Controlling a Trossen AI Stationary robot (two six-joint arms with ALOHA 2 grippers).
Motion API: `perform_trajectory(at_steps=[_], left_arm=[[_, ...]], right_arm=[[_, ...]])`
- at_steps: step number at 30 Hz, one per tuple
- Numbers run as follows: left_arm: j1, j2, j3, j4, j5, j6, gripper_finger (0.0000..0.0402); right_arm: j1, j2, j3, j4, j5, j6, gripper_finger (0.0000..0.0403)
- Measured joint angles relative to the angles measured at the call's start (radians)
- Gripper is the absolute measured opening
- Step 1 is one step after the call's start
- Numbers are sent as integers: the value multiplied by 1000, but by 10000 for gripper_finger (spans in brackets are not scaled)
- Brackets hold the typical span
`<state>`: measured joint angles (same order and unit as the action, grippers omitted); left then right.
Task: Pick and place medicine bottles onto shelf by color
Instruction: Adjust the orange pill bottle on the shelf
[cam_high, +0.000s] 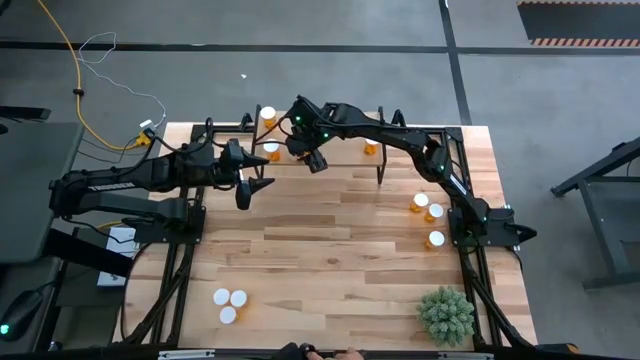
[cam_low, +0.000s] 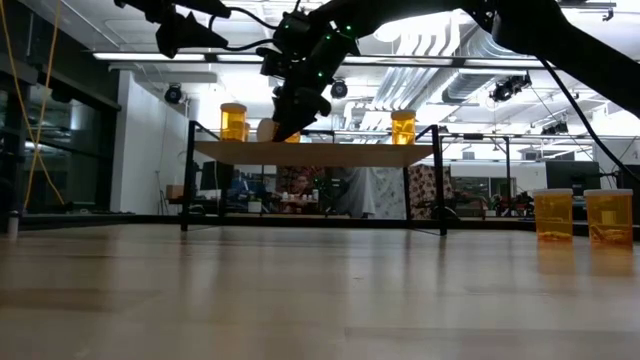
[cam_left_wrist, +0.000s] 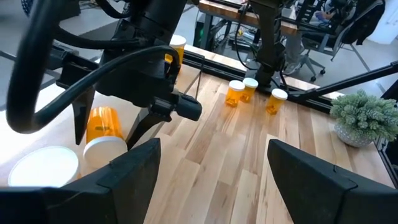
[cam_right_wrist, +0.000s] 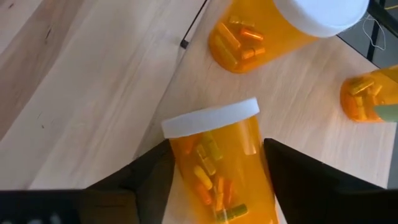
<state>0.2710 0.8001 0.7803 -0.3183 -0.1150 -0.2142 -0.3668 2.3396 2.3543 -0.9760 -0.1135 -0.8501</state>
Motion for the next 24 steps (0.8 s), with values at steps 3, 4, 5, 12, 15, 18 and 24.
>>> perform_trajectory(at_steps=[3, 4, 5, 12, 15, 18, 24], left_arm=[[0, 0, 0, 0, 0, 0, 287], [0, 0, 0, 0, 0, 0, 287], [0, 0, 0, 0, 0, 0, 287], [0, 0, 0, 0, 0, 0, 287], [0, 0, 0, 1, 0, 0, 287], [0, 0, 0, 1, 0, 0, 287], [0, 0, 0, 1, 0, 0, 287]], right_arm=[[-4, -7, -1, -1, 1, -2, 219], [-7, -12, -2, -2, 5, -1, 215], [-13, -18, -3, -3, 8, 1, 210], [-79, -120, -1, -31, -80, 103, 201], [-122, -158, -1, -84, -210, 181, 200], [-170, -184, 1, -188, -416, 238, 200], [-193, -188, -29, -411, -646, 220, 200]])
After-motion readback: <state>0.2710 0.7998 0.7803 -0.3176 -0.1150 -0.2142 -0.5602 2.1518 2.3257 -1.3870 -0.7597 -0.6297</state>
